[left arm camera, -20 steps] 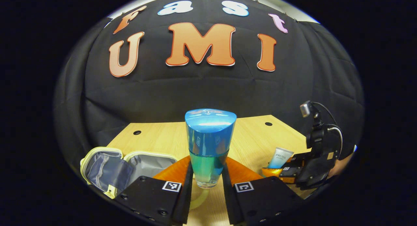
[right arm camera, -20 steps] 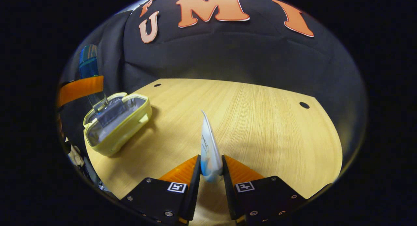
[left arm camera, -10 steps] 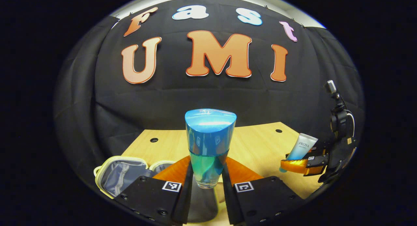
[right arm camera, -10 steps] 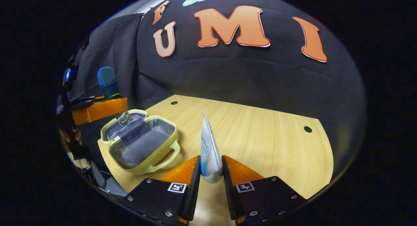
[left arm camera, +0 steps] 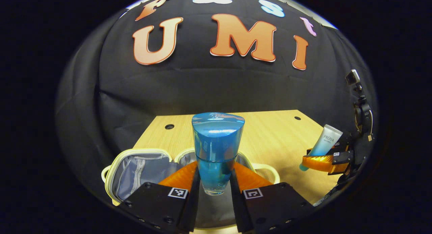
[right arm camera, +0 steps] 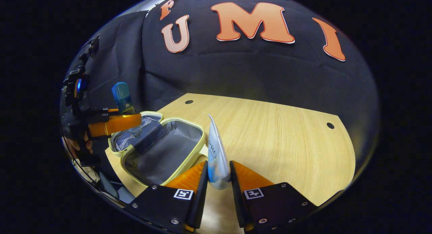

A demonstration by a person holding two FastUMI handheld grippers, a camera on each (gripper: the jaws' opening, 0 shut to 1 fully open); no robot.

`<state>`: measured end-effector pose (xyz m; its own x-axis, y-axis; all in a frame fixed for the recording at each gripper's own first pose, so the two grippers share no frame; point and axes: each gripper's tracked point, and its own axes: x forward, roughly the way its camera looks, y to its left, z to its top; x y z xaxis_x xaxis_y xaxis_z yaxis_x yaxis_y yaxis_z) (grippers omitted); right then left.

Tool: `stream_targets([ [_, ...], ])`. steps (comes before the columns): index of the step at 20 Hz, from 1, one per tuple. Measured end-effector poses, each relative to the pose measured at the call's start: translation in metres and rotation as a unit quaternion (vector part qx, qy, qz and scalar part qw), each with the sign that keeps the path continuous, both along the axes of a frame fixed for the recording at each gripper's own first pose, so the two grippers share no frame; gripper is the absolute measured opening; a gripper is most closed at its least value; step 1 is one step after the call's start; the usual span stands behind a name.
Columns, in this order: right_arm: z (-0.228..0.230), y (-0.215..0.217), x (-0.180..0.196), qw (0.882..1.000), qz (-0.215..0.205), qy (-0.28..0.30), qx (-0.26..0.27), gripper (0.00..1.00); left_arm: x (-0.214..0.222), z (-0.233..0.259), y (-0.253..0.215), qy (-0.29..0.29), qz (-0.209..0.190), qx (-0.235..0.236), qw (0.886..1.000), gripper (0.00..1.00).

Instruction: First open the suitcase, pack the skin care products into it, and then close the suitcase.

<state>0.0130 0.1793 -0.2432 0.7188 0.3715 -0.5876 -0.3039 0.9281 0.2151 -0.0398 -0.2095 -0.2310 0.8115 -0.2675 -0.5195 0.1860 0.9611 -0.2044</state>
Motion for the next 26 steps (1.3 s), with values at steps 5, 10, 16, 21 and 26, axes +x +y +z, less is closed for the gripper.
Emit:
stream_targets([
  [5, 0.003, 0.03, 0.001, 1.0, 0.001, 0.011, 0.01, 0.4, -0.003, -0.052, 0.007, 0.075, -0.029, -0.005, 0.997, 0.45],
  [10, 0.001, 0.055, -0.003, 0.999, 0.012, 0.026, 0.017, 0.4, -0.016, -0.096, -0.005, 0.163, -0.061, -0.004, 0.985, 0.45],
  [16, -0.002, 0.072, -0.004, 0.999, 0.009, 0.037, 0.029, 0.4, -0.034, -0.134, -0.015, 0.25, -0.089, 0.007, 0.964, 0.45],
  [21, -0.007, 0.078, -0.005, 0.998, 0.007, 0.049, 0.033, 0.4, -0.033, -0.146, -0.025, 0.292, -0.085, -0.003, 0.953, 0.46],
  [26, -0.011, 0.08, -0.006, 0.997, 0.005, 0.062, 0.035, 0.4, -0.031, -0.157, -0.026, 0.317, -0.07, 0.001, 0.946, 0.45],
])
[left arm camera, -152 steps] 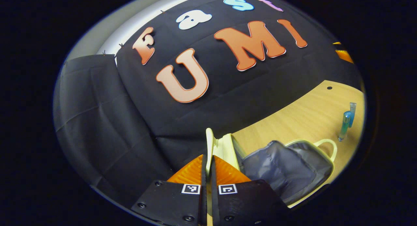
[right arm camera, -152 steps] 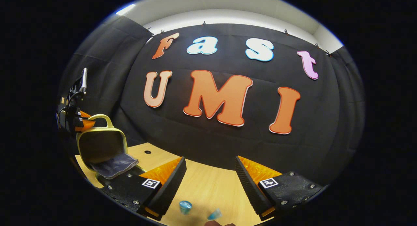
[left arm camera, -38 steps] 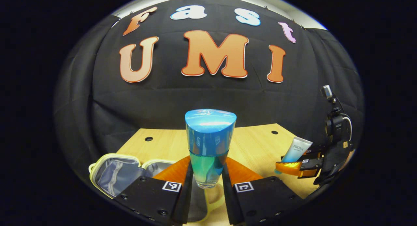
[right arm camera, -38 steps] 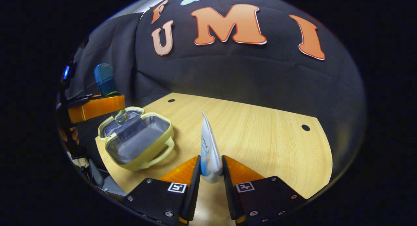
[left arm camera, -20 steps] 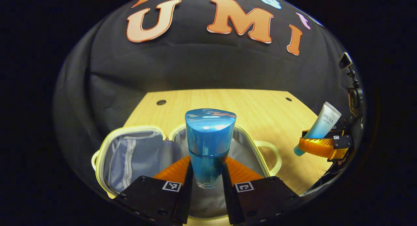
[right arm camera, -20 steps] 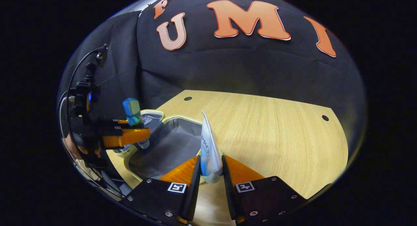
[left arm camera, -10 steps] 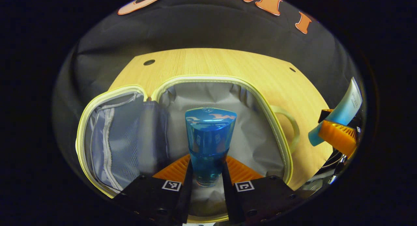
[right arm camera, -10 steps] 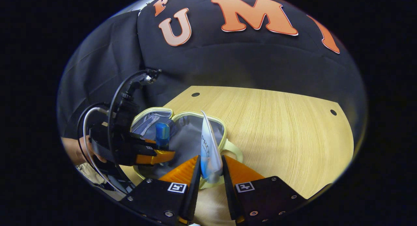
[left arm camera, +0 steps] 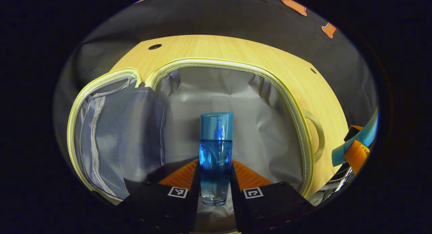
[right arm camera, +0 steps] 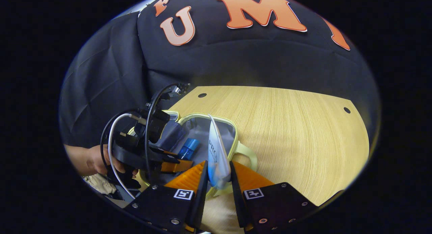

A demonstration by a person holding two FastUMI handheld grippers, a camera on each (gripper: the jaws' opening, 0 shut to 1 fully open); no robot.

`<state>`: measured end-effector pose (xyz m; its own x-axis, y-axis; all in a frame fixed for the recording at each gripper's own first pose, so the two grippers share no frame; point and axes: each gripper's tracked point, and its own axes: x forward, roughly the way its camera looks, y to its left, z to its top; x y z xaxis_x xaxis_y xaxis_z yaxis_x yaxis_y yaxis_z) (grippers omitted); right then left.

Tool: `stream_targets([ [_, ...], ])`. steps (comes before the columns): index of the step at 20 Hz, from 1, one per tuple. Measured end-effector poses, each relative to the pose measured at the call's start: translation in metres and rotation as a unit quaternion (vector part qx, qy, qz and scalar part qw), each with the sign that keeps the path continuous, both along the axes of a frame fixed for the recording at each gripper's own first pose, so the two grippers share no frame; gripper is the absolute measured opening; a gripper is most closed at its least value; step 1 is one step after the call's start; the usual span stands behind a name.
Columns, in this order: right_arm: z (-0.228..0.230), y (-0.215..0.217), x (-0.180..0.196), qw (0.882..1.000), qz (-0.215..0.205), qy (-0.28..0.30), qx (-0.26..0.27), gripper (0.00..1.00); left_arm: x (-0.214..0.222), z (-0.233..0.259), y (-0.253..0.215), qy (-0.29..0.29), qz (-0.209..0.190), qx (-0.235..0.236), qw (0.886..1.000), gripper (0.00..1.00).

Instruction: First open the suitcase, pack the skin care products into it, and then close the suitcase.

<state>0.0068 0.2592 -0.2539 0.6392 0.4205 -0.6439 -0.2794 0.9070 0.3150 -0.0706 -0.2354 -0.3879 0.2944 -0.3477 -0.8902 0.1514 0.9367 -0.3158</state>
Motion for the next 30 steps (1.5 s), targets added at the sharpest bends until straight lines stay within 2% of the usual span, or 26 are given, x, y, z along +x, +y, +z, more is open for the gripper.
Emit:
stream_targets([
  [2, -0.004, 0.002, 0.002, 1.0, 0.0, 0.007, 0.0, 0.4, 0.003, -0.003, -0.001, 0.011, 0.01, 0.009, 1.0, 0.44],
  [6, -0.011, 0.011, 0.006, 1.0, 0.004, 0.02, 0.012, 0.4, 0.003, 0.001, 0.008, 0.017, 0.017, 0.021, 0.999, 0.51],
  [8, -0.017, 0.009, 0.006, 1.0, 0.004, 0.027, 0.006, 0.41, -0.003, 0.005, 0.011, 0.016, 0.025, 0.007, 1.0, 0.48],
  [11, -0.022, 0.013, 0.007, 0.999, 0.01, 0.036, 0.012, 0.4, -0.006, 0.028, 0.02, -0.025, 0.039, -0.032, 0.998, 0.48],
  [12, -0.022, 0.015, 0.008, 0.999, 0.011, 0.04, 0.016, 0.4, -0.009, 0.039, 0.02, -0.04, 0.043, -0.053, 0.997, 0.6],
  [13, -0.025, 0.02, 0.008, 0.999, 0.015, 0.044, 0.017, 0.4, -0.01, 0.05, 0.024, -0.057, 0.048, -0.063, 0.995, 0.68],
  [14, -0.028, 0.023, 0.01, 0.999, 0.018, 0.047, 0.016, 0.4, -0.01, 0.062, 0.033, -0.077, 0.055, -0.062, 0.994, 0.79],
  [17, -0.029, 0.035, 0.017, 0.998, 0.027, 0.053, 0.03, 0.4, -0.009, 0.098, 0.061, -0.129, 0.078, -0.062, 0.987, 0.81],
  [19, -0.042, 0.043, 0.017, 0.997, 0.037, 0.069, 0.019, 0.4, -0.011, 0.117, 0.083, -0.147, 0.099, -0.062, 0.982, 0.81],
  [22, -0.054, 0.057, 0.012, 0.994, 0.055, 0.091, 0.021, 0.41, -0.01, 0.126, 0.114, -0.171, 0.138, -0.048, 0.974, 0.82],
  [24, -0.06, 0.068, 0.007, 0.992, 0.07, 0.102, 0.02, 0.4, -0.015, 0.135, 0.136, -0.181, 0.159, -0.037, 0.97, 0.82],
  [25, -0.063, 0.072, 0.006, 0.991, 0.075, 0.109, 0.02, 0.41, -0.018, 0.139, 0.148, -0.182, 0.17, -0.03, 0.968, 0.87],
  [26, -0.065, 0.077, 0.005, 0.989, 0.08, 0.119, 0.021, 0.4, -0.024, 0.144, 0.159, -0.18, 0.18, -0.024, 0.967, 0.82],
  [27, -0.069, 0.081, 0.004, 0.988, 0.086, 0.13, 0.018, 0.4, -0.029, 0.149, 0.172, -0.178, 0.191, -0.016, 0.965, 0.87],
  [28, -0.072, 0.084, 0.003, 0.987, 0.091, 0.135, 0.014, 0.4, -0.034, 0.155, 0.184, -0.177, 0.2, -0.013, 0.964, 0.82],
  [30, -0.08, 0.091, 0.001, 0.983, 0.098, 0.153, 0.007, 0.41, -0.046, 0.164, 0.205, -0.174, 0.218, -0.005, 0.96, 0.82],
])
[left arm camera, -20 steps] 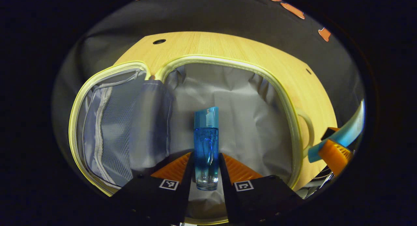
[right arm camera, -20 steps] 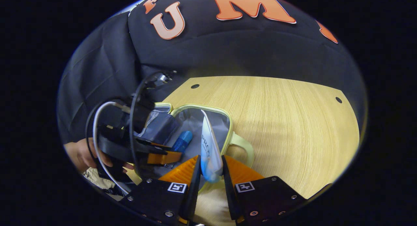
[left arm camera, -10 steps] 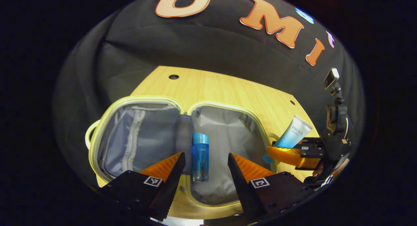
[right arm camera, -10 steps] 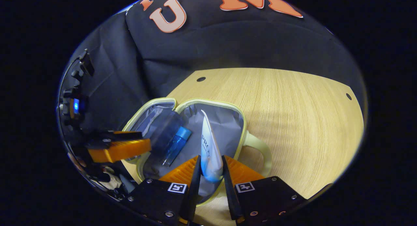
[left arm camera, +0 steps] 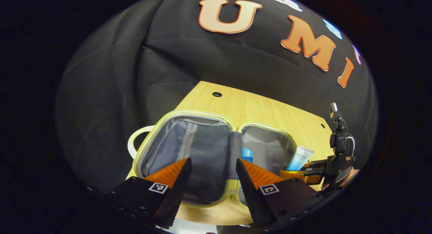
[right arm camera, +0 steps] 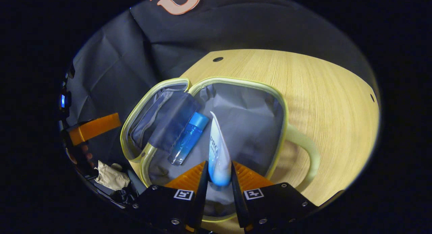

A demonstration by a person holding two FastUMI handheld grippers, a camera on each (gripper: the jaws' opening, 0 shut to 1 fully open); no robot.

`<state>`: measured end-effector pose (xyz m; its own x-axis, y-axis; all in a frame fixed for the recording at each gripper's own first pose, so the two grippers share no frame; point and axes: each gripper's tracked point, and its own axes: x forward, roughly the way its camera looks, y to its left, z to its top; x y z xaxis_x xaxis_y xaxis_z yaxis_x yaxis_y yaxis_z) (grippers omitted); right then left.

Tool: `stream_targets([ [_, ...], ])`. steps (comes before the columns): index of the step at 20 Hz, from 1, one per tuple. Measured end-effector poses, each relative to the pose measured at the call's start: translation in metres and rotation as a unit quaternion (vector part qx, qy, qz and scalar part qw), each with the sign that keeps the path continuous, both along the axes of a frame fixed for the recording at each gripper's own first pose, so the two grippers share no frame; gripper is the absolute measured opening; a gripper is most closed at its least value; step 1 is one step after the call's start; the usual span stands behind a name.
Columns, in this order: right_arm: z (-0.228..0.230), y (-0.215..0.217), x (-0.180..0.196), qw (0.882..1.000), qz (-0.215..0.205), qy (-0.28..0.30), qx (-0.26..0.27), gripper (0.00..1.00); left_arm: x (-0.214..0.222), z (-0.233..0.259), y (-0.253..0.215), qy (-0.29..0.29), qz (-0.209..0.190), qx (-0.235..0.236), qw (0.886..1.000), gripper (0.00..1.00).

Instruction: First open the suitcase, pack the skin care products into it, and then close the suitcase.

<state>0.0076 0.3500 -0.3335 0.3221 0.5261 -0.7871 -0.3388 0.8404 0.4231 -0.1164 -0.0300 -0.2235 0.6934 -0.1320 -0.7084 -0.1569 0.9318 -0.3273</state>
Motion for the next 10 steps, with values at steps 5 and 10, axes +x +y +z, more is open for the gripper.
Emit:
stream_targets([
  [5, -0.014, 0.01, -0.002, 0.999, -0.003, 0.042, -0.013, 0.4, -0.029, 0.03, 0.044, 0.01, 0.043, 0.005, 0.999, 0.82],
  [10, -0.014, 0.006, 0.002, 0.998, -0.027, 0.047, -0.019, 0.4, -0.029, 0.02, 0.073, 0.008, 0.083, 0.016, 0.996, 0.82],
])
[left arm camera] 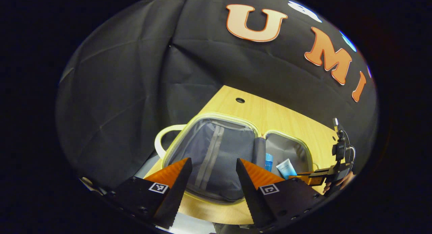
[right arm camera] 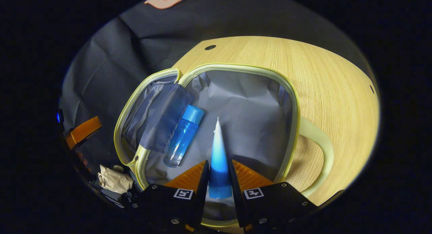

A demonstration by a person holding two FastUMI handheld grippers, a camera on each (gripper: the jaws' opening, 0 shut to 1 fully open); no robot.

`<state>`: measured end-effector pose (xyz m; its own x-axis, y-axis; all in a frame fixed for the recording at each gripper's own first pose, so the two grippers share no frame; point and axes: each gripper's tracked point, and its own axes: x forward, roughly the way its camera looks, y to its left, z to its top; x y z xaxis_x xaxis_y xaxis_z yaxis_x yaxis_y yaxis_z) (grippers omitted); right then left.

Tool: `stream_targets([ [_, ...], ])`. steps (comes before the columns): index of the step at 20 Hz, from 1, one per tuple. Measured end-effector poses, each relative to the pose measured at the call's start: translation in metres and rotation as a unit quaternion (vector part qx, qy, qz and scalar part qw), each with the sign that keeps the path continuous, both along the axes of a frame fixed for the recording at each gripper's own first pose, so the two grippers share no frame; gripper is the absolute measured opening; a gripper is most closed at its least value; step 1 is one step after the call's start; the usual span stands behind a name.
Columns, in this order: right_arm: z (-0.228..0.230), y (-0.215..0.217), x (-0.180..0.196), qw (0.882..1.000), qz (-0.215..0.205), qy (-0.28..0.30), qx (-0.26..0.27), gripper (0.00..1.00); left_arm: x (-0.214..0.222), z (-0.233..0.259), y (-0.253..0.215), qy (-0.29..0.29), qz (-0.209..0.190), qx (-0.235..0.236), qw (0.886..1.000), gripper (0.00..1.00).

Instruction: First open the suitcase, pack the skin care products into it, and then close the suitcase.

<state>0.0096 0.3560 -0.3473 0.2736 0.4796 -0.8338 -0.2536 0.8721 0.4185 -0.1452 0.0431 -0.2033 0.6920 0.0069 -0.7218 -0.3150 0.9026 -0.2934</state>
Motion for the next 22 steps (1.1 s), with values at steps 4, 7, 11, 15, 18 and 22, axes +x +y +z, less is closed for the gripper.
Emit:
stream_targets([
  [4, 0.019, -0.013, 0.003, 1.0, -0.024, -0.014, 0.011, 0.45, 0.008, -0.003, 0.033, -0.003, 0.04, 0.007, 0.999, 0.82],
  [7, 0.042, -0.033, 0.014, 0.997, -0.053, -0.046, 0.015, 0.63, 0.012, -0.01, 0.051, -0.004, 0.06, -0.003, 0.998, 0.83],
  [11, 0.085, -0.07, 0.029, 0.989, -0.093, -0.11, 0.018, 0.78, 0.02, -0.026, 0.075, 0.0, 0.097, -0.032, 0.995, 0.94],
  [15, 0.126, -0.112, 0.041, 0.976, -0.1, -0.193, -0.019, 0.82, 0.03, -0.044, 0.096, -0.005, 0.154, -0.123, 0.98, 0.96],
  [18, 0.162, -0.135, 0.05, 0.962, -0.112, -0.247, -0.032, 0.85, 0.029, -0.059, 0.117, 0.0, 0.2, -0.17, 0.965, 0.96],
  [22, 0.191, -0.159, 0.059, 0.949, -0.127, -0.287, -0.043, 0.89, 0.029, -0.091, 0.132, 0.02, 0.239, -0.223, 0.945, 0.96],
])
